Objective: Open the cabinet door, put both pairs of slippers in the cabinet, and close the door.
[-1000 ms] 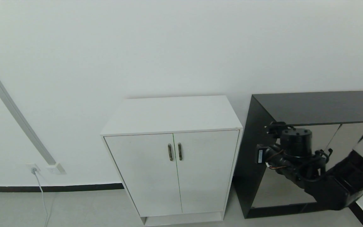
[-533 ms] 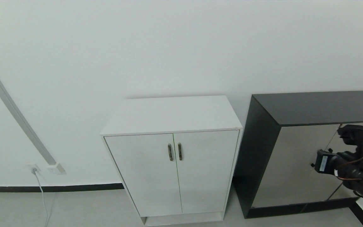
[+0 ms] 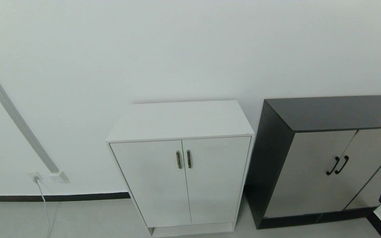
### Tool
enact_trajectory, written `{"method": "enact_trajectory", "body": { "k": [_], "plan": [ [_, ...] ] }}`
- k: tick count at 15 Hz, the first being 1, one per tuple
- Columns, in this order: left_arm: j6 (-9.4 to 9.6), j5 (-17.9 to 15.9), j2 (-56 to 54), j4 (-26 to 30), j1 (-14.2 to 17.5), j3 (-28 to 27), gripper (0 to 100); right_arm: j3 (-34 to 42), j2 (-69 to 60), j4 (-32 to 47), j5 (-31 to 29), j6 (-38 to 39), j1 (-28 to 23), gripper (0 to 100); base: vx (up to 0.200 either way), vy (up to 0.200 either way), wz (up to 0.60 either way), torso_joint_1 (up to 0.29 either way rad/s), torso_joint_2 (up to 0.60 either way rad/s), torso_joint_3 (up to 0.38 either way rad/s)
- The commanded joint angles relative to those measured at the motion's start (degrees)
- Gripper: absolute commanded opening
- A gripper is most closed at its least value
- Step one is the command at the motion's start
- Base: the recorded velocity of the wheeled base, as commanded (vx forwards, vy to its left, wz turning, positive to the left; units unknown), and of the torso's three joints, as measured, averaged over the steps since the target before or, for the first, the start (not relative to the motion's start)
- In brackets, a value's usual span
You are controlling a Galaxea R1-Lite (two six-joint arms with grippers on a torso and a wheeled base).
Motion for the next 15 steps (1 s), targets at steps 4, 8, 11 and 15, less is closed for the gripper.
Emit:
{"method": "enact_trajectory", "body": {
  "k": [4, 8, 11, 15],
  "plan": [
    [-0.01, -0.01, 0.05, -0.01, 0.01, 0.0, 0, 5.62, -12.3, 7.58, 4.94, 0.21, -0.27, 0, 0.0, 0.0, 0.0, 0.0, 0.0, 0.0],
    [-0.01, -0.01, 0.05, -0.01, 0.01, 0.0, 0, 5.62, -23.03, 24.37, 10.47, 0.21, -0.18, 0, 0.0, 0.0, 0.0, 0.0, 0.0, 0.0],
    [-0.01, -0.01, 0.05, -0.01, 0.01, 0.0, 0, 5.62, -31.02, 37.2, 15.66, -0.14, 0.0, 0, 0.0, 0.0, 0.0, 0.0, 0.0, 0.0],
    [-0.01, -0.01, 0.05, -0.01, 0.01, 0.0, 0, 5.62, -39.9, 47.57, 17.68, -0.23, 0.88, 0, 0.0, 0.0, 0.0, 0.0, 0.0, 0.0]
  ]
}}
